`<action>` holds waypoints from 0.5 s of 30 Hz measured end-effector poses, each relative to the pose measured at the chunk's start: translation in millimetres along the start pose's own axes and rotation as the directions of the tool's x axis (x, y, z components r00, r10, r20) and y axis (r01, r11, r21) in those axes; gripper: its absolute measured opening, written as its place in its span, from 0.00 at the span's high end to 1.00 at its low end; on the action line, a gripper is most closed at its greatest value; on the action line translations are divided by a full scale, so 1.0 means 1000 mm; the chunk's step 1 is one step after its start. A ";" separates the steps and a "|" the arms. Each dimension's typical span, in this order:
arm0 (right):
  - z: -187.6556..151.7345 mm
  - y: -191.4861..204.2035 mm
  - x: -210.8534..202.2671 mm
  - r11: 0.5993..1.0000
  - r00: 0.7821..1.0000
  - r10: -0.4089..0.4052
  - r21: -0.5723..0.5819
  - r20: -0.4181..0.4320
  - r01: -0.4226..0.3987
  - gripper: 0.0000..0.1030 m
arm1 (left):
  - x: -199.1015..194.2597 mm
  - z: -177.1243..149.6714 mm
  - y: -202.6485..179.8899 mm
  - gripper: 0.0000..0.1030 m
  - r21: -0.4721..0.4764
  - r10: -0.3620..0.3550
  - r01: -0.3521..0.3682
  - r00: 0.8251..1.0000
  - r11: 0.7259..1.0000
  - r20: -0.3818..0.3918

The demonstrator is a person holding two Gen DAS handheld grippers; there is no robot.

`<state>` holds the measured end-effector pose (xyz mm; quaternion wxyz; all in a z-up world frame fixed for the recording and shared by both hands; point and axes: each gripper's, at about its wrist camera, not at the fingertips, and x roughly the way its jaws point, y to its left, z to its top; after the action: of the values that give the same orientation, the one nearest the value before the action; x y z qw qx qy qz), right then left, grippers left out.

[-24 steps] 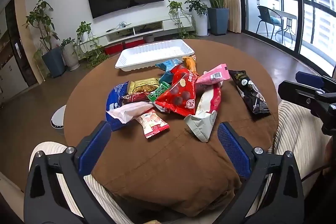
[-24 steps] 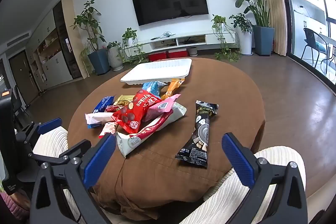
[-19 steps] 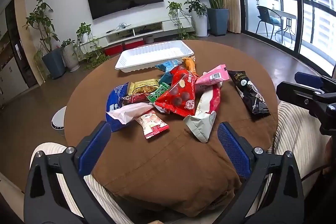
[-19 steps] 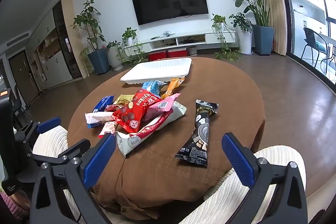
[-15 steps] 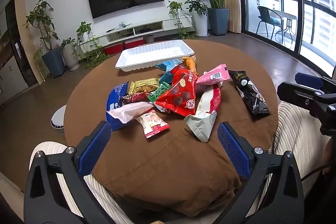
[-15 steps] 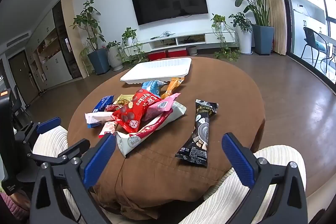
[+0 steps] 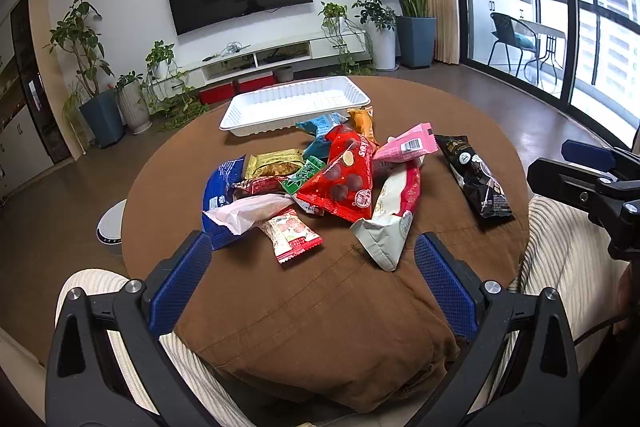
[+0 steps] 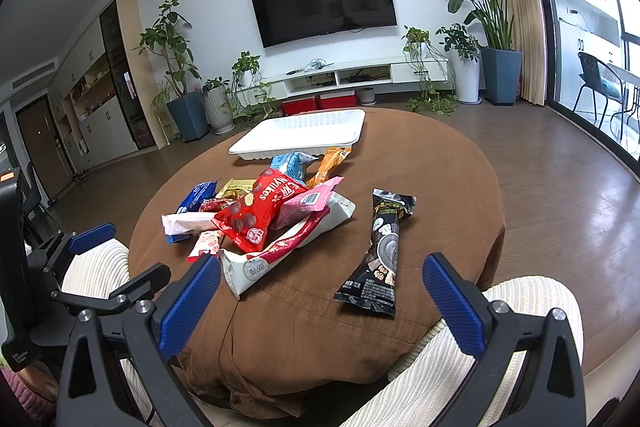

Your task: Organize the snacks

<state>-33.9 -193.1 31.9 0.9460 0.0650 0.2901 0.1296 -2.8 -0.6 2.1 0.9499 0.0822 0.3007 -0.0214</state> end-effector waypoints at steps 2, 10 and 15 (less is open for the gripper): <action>0.000 0.000 0.000 1.000 1.000 0.000 0.000 0.000 0.000 0.00 | 0.000 0.000 0.000 0.00 0.000 0.000 0.000 1.000 1.000 0.000; 0.000 0.000 0.000 1.000 1.000 -0.001 -0.001 -0.001 0.001 0.00 | 0.000 0.000 0.000 0.00 -0.001 -0.001 0.001 1.000 1.000 0.001; 0.000 0.001 0.000 1.000 1.000 -0.001 -0.001 -0.001 0.001 0.00 | 0.000 0.000 0.000 0.00 -0.001 -0.001 0.001 1.000 1.000 0.001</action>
<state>-34.0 -192.3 31.9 0.9459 0.0643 0.2907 0.1293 -2.9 -0.5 2.0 0.9501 0.0817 0.3003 -0.0220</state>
